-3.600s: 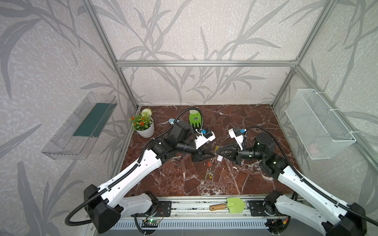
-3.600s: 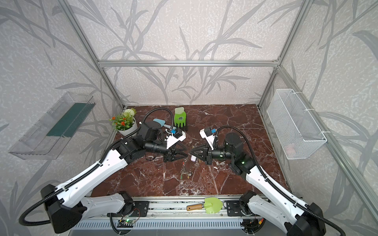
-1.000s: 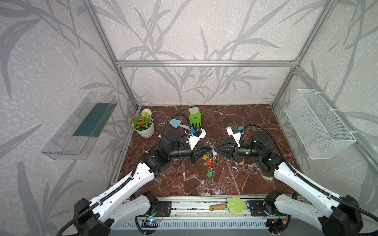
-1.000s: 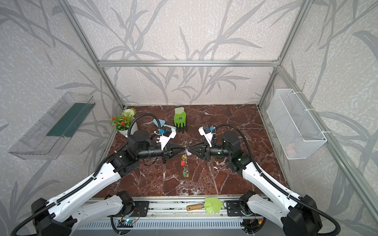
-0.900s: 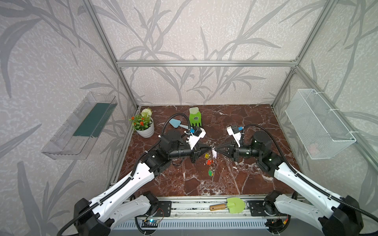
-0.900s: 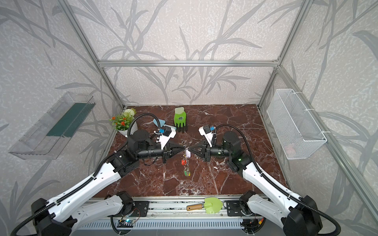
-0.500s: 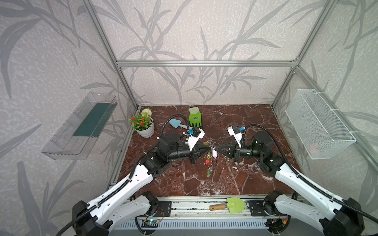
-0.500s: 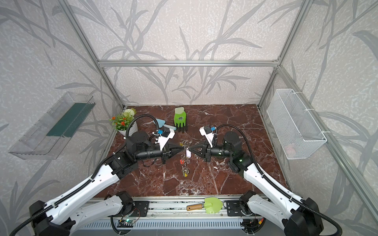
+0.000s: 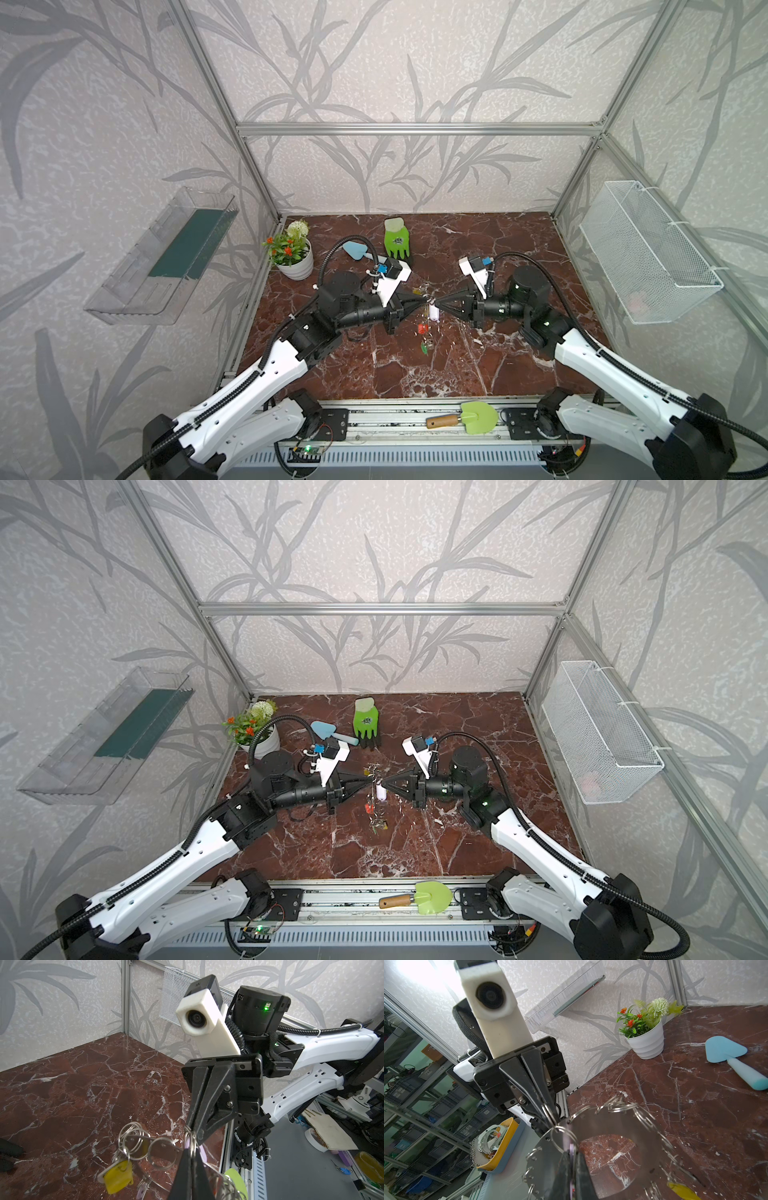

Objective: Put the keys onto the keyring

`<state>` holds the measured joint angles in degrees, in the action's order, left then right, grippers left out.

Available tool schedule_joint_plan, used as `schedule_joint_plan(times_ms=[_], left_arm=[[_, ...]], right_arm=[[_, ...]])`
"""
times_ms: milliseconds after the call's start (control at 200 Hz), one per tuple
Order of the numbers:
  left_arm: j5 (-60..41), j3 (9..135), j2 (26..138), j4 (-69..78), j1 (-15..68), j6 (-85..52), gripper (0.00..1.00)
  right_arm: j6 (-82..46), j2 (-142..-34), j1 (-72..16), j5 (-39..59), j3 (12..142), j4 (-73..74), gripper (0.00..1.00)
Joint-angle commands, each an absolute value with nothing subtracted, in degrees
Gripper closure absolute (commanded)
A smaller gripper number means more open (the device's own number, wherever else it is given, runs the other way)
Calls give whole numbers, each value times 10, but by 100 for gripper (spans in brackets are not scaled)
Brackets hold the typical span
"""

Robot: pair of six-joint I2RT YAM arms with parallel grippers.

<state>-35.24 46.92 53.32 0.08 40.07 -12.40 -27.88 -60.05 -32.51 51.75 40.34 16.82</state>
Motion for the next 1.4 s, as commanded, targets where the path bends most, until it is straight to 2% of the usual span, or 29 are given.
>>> schedule_joint_plan(times_ms=[0,545,700,805,1130,1395], left_arm=[[-350,475,512,82,401,-137,100],[-333,455,541,136,410,-149,100],[-336,452,549,140,414,-149,100],[-330,448,548,138,414,-146,100],[-305,416,538,170,414,-153,100],[-315,393,541,220,414,-175,100]], right_arm=[[-284,-614,-327,528,399,171,100],[-266,-647,-371,537,435,154,100],[-254,-646,-370,516,448,130,95],[-240,-639,-369,485,458,93,87],[-206,-564,-334,407,480,-40,73],[-194,-524,-316,423,494,-69,60]])
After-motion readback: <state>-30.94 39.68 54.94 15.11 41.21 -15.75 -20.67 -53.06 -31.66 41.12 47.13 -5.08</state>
